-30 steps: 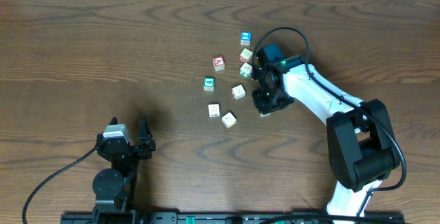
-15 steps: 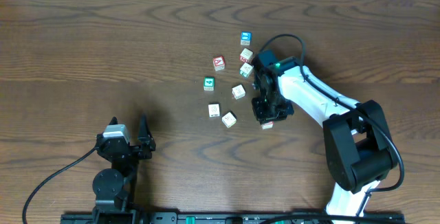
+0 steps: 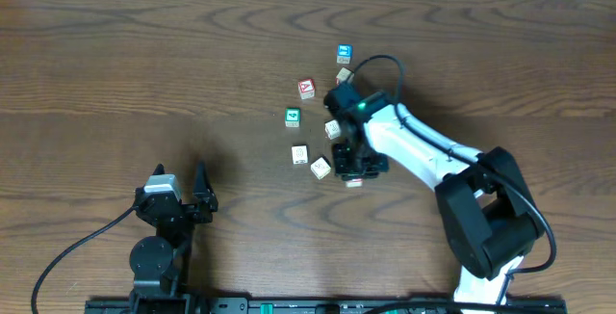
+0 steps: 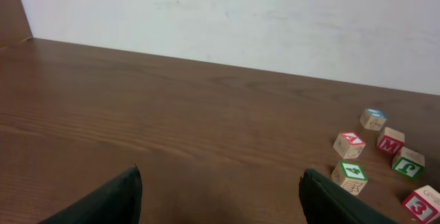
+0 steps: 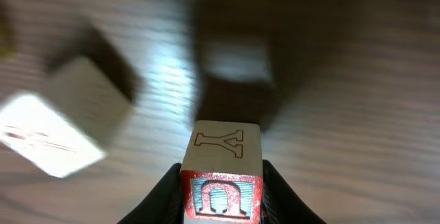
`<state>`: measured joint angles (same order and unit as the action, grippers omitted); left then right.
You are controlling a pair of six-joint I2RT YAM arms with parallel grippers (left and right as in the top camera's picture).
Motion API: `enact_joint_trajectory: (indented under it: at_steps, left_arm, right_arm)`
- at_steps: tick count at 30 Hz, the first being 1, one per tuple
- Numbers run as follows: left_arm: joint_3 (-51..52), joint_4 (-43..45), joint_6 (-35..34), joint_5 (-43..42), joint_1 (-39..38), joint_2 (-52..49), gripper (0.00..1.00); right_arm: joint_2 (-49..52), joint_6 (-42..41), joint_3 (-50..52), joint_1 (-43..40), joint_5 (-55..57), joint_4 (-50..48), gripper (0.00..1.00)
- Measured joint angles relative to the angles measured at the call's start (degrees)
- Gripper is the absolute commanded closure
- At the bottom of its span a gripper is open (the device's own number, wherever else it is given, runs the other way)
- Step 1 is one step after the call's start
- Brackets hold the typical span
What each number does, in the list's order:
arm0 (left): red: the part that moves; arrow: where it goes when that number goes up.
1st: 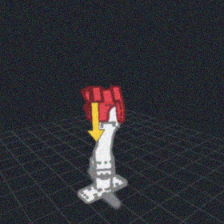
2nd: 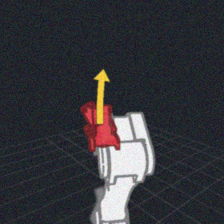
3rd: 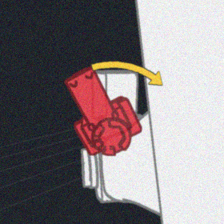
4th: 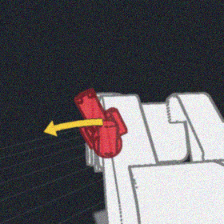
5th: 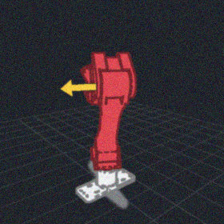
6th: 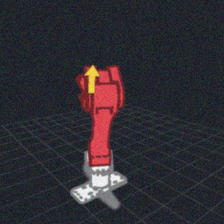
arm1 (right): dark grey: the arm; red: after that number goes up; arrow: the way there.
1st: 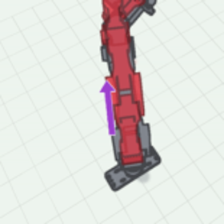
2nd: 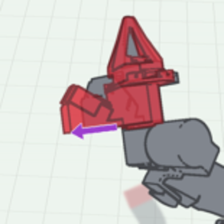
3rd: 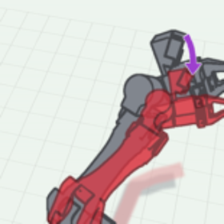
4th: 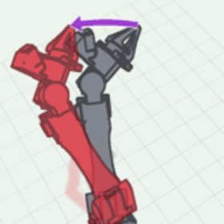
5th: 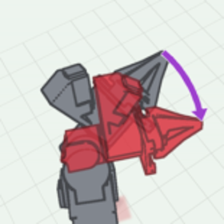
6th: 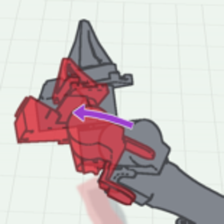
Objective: Lift 5 blocks
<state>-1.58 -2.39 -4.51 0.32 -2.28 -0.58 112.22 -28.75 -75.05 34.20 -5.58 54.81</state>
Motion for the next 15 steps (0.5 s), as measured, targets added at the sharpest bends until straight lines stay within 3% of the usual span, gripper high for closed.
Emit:
enact_joint_trajectory:
  at_steps: [8, 15]
  left_arm:
    - [0.0, 0.0, 0.0, 0.0, 0.0, 0.0, 0.27]
    - [0.0, 0.0, 0.0, 0.0, 0.0, 0.0, 0.27]
  right_arm:
    - [-0.1, -2.7, 0.0, 2.2, 2.0, -2.6, 0.76]
    - [-0.1, -4.2, 0.0, 2.4, 4.2, -0.8, 0.44]
